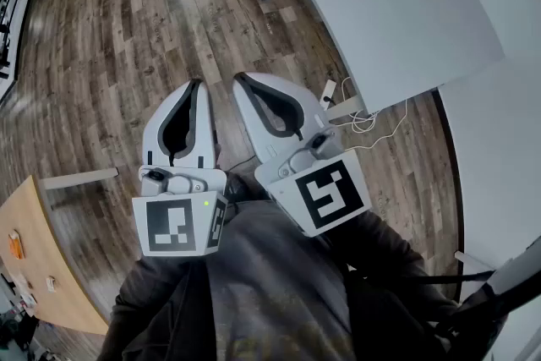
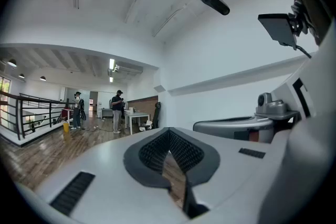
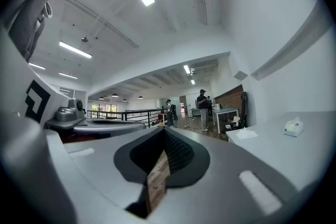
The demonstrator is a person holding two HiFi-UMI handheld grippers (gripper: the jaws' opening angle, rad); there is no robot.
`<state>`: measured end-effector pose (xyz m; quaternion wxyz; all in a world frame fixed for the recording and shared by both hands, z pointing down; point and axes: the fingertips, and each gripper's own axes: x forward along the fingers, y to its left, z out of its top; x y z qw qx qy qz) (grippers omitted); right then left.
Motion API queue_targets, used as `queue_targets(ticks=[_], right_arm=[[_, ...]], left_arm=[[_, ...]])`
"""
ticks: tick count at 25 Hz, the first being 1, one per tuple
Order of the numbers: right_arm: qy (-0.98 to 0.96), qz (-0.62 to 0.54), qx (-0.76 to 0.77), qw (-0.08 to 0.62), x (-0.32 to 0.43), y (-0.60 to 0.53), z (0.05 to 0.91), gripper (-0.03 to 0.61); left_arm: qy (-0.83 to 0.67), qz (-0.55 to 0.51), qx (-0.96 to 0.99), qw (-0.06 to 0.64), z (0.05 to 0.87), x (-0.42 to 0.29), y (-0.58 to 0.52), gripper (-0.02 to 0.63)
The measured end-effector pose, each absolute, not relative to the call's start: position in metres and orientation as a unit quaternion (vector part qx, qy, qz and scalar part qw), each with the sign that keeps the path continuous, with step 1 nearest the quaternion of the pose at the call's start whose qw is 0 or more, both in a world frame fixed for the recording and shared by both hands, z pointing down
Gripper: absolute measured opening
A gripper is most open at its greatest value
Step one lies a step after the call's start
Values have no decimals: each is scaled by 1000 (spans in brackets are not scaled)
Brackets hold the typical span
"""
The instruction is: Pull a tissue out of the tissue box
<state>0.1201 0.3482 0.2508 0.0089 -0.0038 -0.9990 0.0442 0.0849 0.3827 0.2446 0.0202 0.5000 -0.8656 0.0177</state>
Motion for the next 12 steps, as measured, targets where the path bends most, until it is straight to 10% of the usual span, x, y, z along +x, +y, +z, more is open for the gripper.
queue_targets(ticks=[12], right_arm=[[-998,57,7,13,54,300,260,3]], left_arm=[[-862,1,505,36,258,18,337,2]])
